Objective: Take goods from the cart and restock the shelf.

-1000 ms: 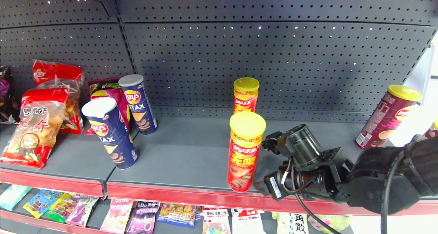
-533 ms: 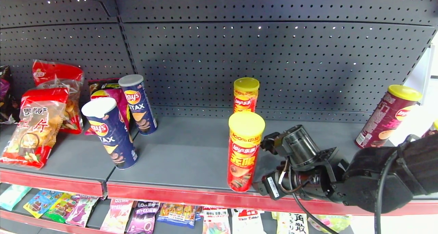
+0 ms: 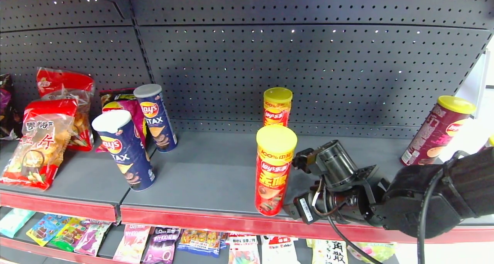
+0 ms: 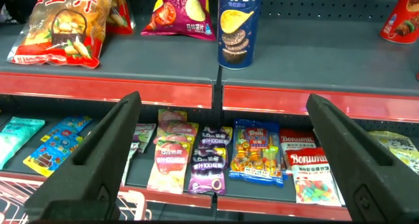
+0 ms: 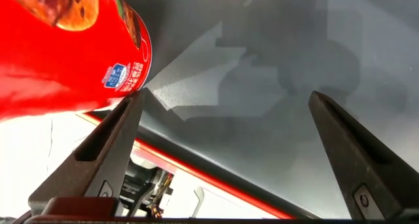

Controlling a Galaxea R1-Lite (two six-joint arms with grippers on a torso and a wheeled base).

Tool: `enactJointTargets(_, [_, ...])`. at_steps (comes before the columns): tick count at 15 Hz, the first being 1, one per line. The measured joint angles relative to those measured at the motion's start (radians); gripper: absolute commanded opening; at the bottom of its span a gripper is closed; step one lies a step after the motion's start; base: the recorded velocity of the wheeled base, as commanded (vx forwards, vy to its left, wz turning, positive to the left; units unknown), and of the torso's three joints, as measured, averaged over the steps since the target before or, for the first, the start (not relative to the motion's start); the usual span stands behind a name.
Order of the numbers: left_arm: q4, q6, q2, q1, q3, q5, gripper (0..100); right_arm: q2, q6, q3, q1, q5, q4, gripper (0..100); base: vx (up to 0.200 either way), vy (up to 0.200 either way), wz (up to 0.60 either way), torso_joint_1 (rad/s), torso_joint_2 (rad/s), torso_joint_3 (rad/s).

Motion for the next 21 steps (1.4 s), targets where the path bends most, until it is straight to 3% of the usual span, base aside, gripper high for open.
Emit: enactJointTargets(21, [0.0, 0.0, 0.0, 0.0, 0.0, 0.0, 100, 0.016, 0.0, -0.028, 0.026, 0.002, 0.0, 100, 0.0, 0.0, 0.0, 0.0, 0.0, 0.0])
